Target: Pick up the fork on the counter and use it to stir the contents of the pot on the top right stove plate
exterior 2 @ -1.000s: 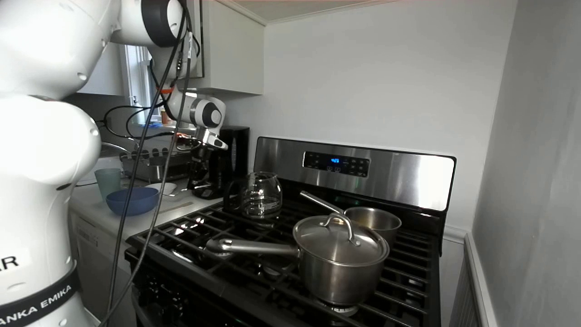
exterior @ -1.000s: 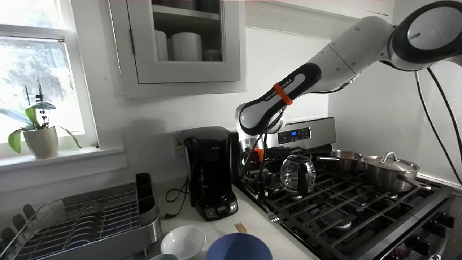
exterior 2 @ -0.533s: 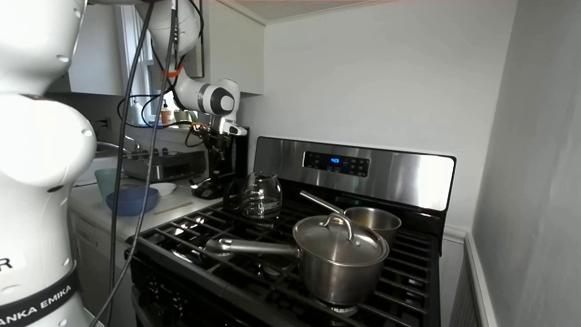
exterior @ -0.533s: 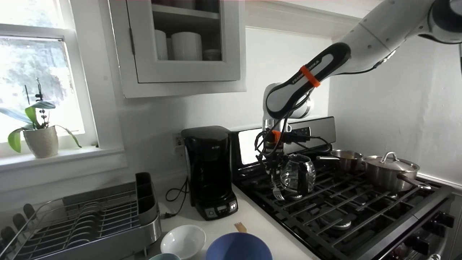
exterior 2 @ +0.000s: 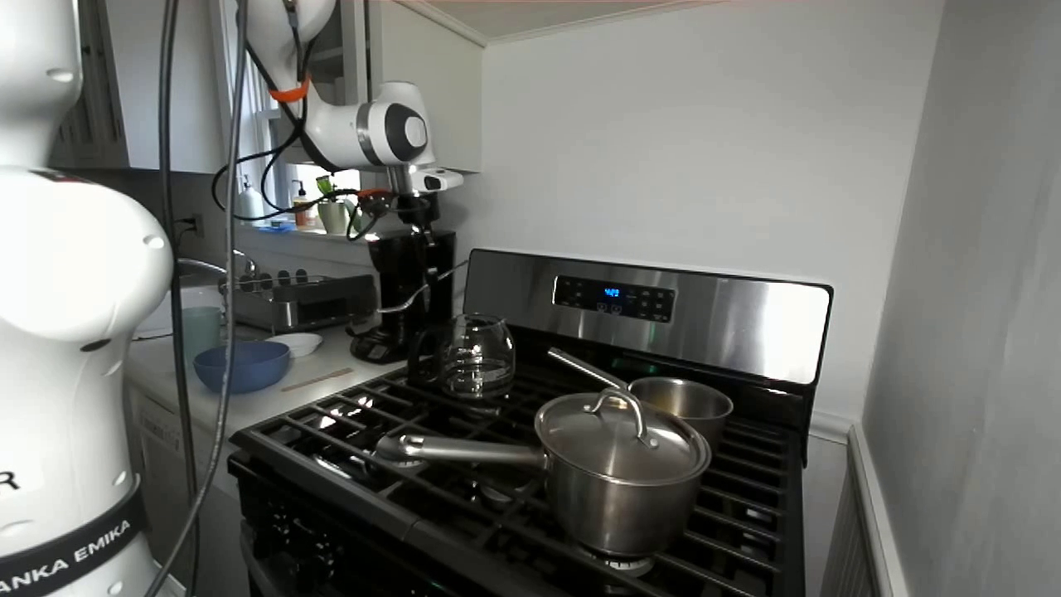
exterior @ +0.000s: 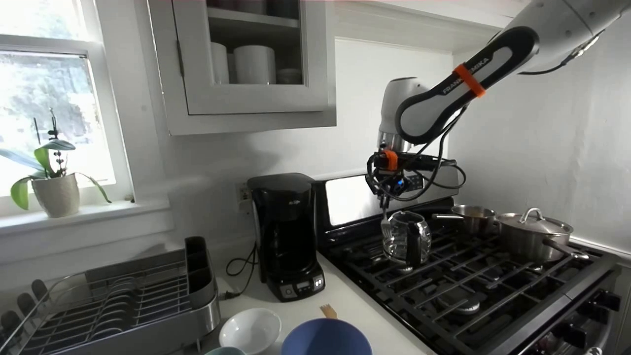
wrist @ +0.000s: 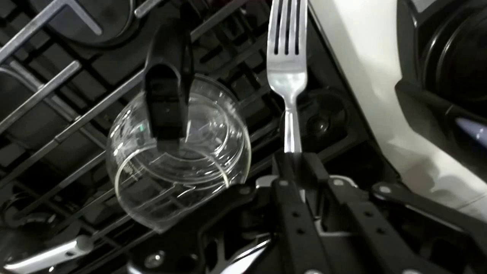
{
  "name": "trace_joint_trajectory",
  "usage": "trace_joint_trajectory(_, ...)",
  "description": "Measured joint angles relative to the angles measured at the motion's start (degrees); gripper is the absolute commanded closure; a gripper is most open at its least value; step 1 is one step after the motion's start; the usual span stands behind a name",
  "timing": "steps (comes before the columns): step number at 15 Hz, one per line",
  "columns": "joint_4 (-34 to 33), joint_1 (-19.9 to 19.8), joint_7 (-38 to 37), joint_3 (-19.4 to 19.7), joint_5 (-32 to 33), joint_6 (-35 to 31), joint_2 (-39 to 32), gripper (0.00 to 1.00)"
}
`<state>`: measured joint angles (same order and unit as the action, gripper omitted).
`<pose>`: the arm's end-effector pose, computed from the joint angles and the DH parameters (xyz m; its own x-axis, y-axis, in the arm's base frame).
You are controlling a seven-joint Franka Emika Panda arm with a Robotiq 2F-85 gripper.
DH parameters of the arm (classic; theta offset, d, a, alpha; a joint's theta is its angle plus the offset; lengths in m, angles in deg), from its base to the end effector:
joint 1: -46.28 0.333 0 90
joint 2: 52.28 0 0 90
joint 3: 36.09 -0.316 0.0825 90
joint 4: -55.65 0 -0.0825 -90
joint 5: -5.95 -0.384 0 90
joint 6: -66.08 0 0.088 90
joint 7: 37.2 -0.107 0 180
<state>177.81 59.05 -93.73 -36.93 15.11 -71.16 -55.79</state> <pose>0.5538 0.1327 0.3994 0.7761 -0.5933 0.2136 -0.5891 -0.8030 -0.0902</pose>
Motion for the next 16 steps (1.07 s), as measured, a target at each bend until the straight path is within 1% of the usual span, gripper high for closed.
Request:
trace_joint_trajectory(3, 1.2, -0.9, -11.2, -0.4, 12.2, 1.3, 4.5, 0.93)
trace_joint_trajectory(5, 1.5, -2.1, -18.2, -1.5, 18.7, 3.9, 7.3, 0.93)
trace_joint_trajectory(6, 1.5, -2.8, -21.3, -2.2, 21.4, 5.4, 8.7, 0.86)
trace_joint_trajectory(8, 1.6, -3.7, -21.4, -3.0, 21.7, 5.8, 9.6, 0.86)
trace_joint_trajectory(10, 1.6, -3.8, -21.4, -3.2, 21.7, 5.8, 9.0, 0.86)
trace_joint_trajectory(11, 1.6, -3.8, -21.4, -3.3, 21.7, 5.8, 8.7, 0.96)
trace_joint_trajectory(13, 1.6, -4.0, -21.4, -3.4, 21.7, 5.8, 8.4, 0.96)
trace_joint_trajectory(16, 0.9, -5.7, -22.8, -3.7, 23.6, 5.7, 8.7, 0.96)
